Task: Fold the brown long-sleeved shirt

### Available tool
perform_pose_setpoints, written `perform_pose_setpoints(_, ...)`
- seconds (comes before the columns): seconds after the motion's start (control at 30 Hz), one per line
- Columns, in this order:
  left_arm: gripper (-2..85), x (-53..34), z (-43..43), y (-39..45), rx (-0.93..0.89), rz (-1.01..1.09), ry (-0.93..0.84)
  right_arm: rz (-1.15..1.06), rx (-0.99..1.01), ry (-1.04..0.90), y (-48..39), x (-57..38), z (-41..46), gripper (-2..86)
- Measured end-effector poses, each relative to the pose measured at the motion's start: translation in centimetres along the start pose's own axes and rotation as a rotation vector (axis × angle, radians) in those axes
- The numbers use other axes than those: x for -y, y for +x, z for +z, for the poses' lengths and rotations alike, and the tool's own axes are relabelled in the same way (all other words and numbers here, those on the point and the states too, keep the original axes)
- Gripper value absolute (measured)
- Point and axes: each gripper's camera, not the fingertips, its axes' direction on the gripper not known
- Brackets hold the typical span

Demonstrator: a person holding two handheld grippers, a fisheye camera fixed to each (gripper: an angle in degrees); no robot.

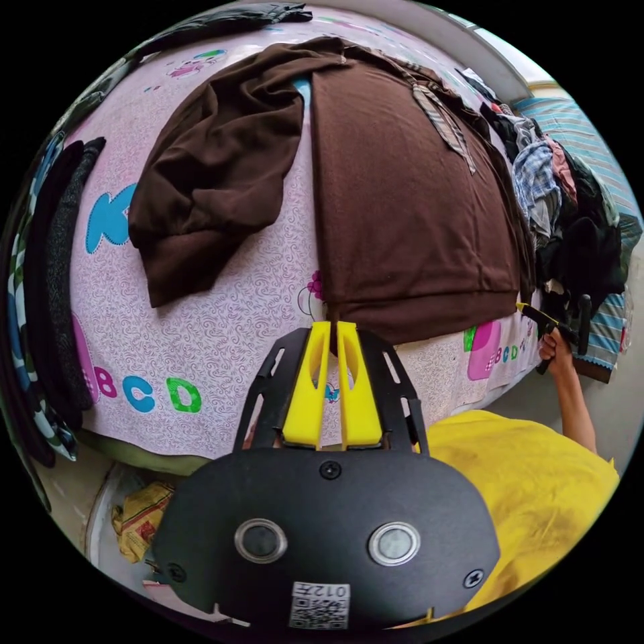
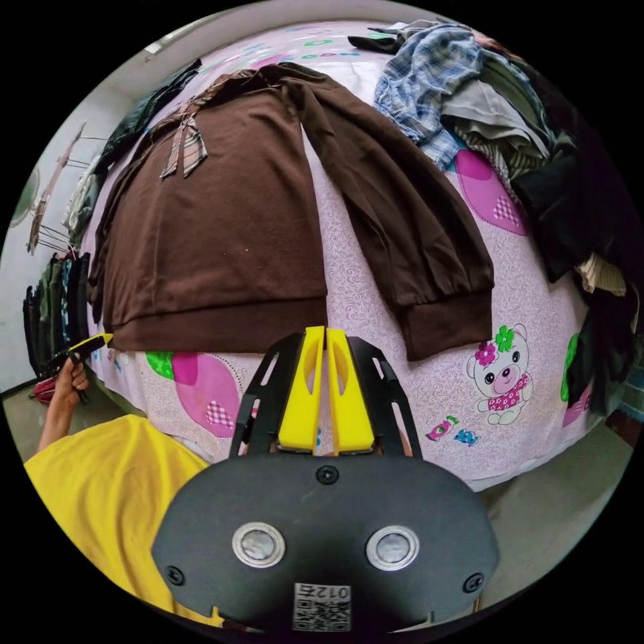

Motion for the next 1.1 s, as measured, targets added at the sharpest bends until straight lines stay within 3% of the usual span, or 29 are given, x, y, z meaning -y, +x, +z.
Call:
perform_pose_setpoints(0.27, 0.1, -0.4, 0.0, -1.5, -0.054, 0.034, -0.060, 0.001, 0.066, -0.085, 2.6, -1.1, -0.2, 0.2)
perform_pose_setpoints(1.1, 0.1, -4.8, 1.9, -1.2, -0.107, 0.026, -0.120, -0.003, 0.024, -0.188, 2.4, -5.3, 0.3, 0.6)
